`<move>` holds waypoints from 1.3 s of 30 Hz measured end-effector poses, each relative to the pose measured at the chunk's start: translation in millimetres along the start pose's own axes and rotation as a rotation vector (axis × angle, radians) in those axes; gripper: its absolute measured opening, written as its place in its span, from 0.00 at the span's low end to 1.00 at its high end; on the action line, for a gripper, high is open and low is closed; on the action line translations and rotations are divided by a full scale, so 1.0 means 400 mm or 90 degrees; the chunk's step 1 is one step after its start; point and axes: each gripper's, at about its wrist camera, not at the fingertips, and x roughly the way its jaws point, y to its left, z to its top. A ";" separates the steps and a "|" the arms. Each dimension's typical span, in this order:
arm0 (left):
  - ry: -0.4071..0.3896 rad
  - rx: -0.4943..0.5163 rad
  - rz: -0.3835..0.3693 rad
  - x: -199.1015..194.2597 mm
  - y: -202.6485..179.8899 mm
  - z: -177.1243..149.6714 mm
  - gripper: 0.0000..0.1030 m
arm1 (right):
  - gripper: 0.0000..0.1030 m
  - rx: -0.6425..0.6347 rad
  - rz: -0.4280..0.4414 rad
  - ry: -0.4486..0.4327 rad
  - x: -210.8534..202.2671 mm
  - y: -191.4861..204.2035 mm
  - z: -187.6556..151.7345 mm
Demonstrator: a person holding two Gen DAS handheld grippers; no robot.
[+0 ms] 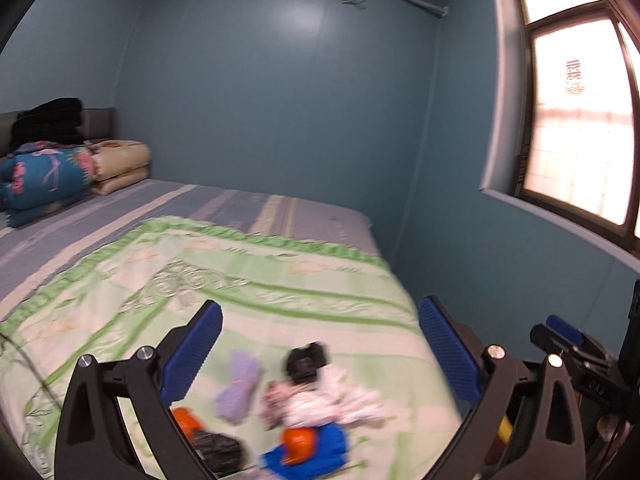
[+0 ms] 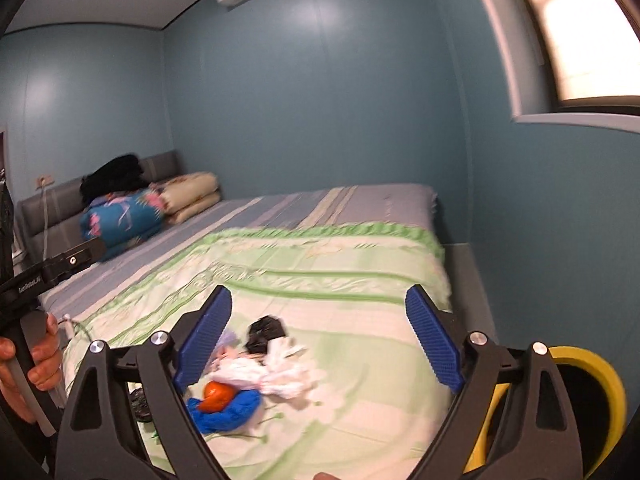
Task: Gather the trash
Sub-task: 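Move both tools back over the trash pile on the bed, then grasp the black plastic bag with the left tool while the right tool grasps the white tissue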
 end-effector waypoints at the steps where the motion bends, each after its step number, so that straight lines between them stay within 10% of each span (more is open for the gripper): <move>1: 0.004 -0.003 0.010 -0.004 0.019 -0.006 0.92 | 0.82 -0.002 0.008 0.011 0.021 0.016 -0.002; 15: 0.097 -0.009 0.101 -0.024 0.245 -0.156 0.92 | 0.82 -0.029 0.064 0.143 0.253 0.140 -0.080; 30: 0.221 0.013 0.069 0.030 0.302 -0.330 0.92 | 0.81 0.031 0.146 0.355 0.557 0.130 -0.163; 39: 0.286 0.006 0.057 0.106 0.340 -0.389 0.89 | 0.68 0.014 0.083 0.456 0.694 0.146 -0.235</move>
